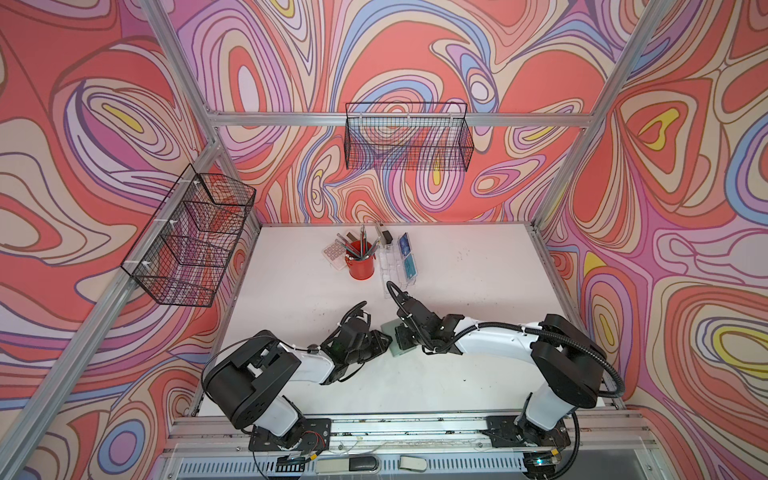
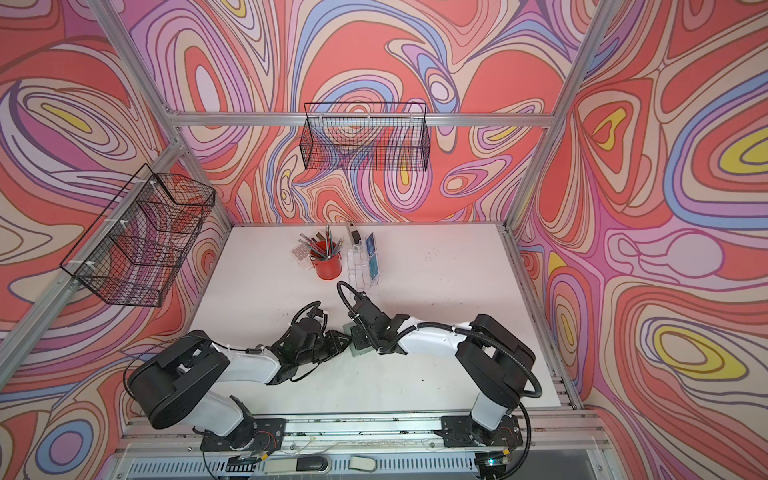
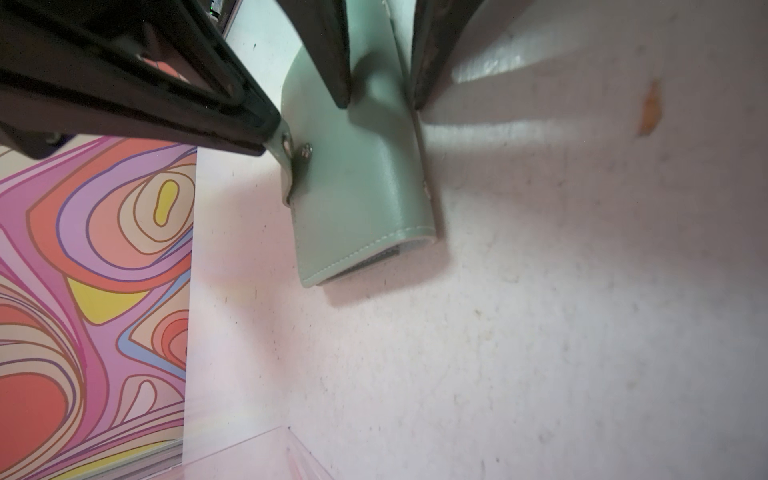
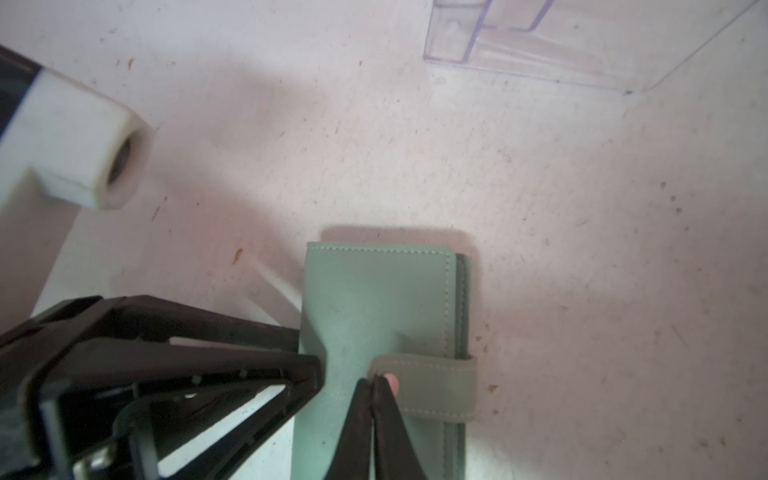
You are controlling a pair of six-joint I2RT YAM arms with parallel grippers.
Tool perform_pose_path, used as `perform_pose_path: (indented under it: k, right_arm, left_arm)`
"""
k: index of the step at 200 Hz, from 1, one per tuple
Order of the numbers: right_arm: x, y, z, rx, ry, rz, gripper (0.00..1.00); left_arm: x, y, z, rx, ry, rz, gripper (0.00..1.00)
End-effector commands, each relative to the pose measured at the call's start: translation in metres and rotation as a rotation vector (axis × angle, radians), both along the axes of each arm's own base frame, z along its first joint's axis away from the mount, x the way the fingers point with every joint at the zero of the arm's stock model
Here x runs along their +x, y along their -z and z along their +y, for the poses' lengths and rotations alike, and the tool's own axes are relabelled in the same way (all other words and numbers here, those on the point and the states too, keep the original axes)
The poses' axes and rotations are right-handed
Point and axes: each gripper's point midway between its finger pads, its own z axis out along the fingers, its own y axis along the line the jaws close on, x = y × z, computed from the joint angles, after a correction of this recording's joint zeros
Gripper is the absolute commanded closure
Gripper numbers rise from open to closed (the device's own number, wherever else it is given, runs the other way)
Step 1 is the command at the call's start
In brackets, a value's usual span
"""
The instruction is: Put the credit cards into the card holder
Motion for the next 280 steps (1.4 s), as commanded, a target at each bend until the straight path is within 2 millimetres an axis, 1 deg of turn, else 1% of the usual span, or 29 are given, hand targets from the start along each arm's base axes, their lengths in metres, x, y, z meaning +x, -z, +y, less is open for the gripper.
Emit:
perform_pose_path:
  k: [1, 41, 79, 114, 161, 225, 280]
  right_arm:
    - [0.002, -0.009, -0.001, 0.02, 0.001, -0.02, 1.0]
    - [0.0, -0.013, -0.003, 0.034, 0.002, -0.029, 1.0]
    - [-0.002, -0.007, -0.002, 0.032, -0.003, -0.014, 1.0]
    - [-0.001, -0.007, -0.002, 0.031, 0.0, -0.014, 1.0]
    - [-0.001, -0.002, -0.002, 0.014, 0.002, -0.007, 1.0]
    - [0.0, 0.005, -0.008, -0.02, 0.014, -0.002, 1.0]
    - [-0.001, 0.01, -0.006, -0.021, 0.009, 0.007, 1.0]
  left_arm:
    - [-0.029, 0.045, 0.031, 0.169, -0.015, 0.153, 0.71]
    - [-0.029, 0.044, 0.029, 0.169, -0.007, 0.155, 0.71]
    - [-0.029, 0.045, 0.029, 0.167, -0.005, 0.154, 0.71]
    - [-0.031, 0.045, 0.03, 0.173, -0.001, 0.155, 0.71]
    - [-0.03, 0.044, 0.029, 0.169, -0.002, 0.152, 0.71]
    - [-0.03, 0.043, 0.028, 0.166, 0.0, 0.152, 0.71]
    - [-0.03, 0.044, 0.028, 0.165, 0.0, 0.154, 0.71]
